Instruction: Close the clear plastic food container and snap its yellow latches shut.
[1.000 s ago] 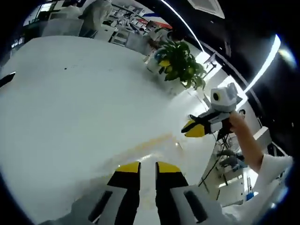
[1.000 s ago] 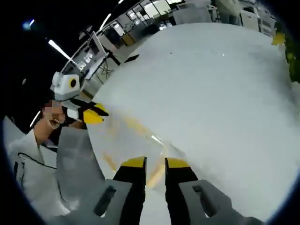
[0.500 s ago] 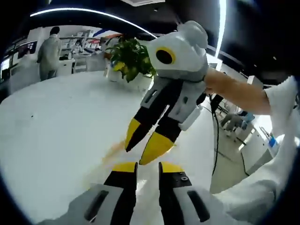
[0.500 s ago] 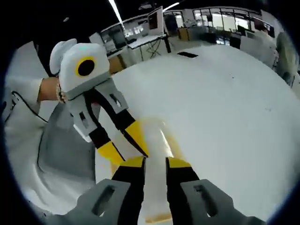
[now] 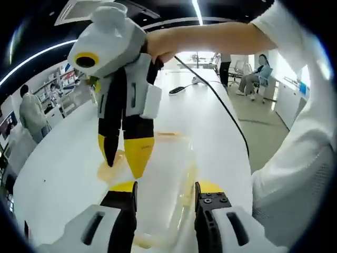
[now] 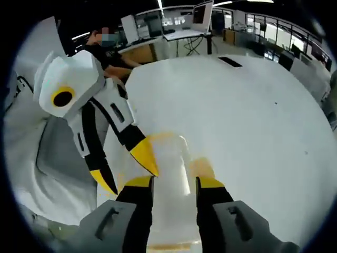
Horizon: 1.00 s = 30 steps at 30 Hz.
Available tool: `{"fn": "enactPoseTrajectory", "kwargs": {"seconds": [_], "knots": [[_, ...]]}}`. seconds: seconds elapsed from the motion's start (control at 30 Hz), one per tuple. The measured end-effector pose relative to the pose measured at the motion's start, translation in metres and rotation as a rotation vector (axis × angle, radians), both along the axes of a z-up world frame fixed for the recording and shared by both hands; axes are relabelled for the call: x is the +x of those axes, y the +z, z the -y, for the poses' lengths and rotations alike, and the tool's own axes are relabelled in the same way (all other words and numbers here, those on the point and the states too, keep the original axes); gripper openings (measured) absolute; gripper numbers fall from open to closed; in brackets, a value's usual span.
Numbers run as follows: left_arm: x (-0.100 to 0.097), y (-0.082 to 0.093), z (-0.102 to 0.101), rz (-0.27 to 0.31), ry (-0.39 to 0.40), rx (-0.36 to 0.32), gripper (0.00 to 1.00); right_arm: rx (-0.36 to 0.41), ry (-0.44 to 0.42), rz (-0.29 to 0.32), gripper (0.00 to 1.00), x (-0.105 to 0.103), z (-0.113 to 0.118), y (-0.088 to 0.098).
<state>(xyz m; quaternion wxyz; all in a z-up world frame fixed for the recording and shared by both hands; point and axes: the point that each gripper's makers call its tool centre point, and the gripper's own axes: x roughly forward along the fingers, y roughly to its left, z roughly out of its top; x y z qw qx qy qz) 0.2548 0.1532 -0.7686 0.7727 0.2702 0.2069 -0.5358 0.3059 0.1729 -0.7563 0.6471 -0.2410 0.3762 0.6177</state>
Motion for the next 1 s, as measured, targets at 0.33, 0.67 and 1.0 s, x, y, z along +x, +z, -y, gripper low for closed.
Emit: {"fn": "enactPoseTrajectory", "kwargs": {"seconds": [0.33,0.67,1.0], "knots": [[0.003,-0.004,0.007,0.085,-0.063,0.067,0.38,-0.126,0.044,-0.078,0.42,0.003,0.009,-0.019],[0.004,-0.004,0.008,0.088,-0.049,0.067,0.38,-0.232,0.107,-0.154,0.39,0.001,0.008,-0.023],[0.003,-0.006,0.007,0.098,-0.032,0.096,0.36,-0.349,0.194,-0.194,0.36,0.005,0.008,-0.027]]}}
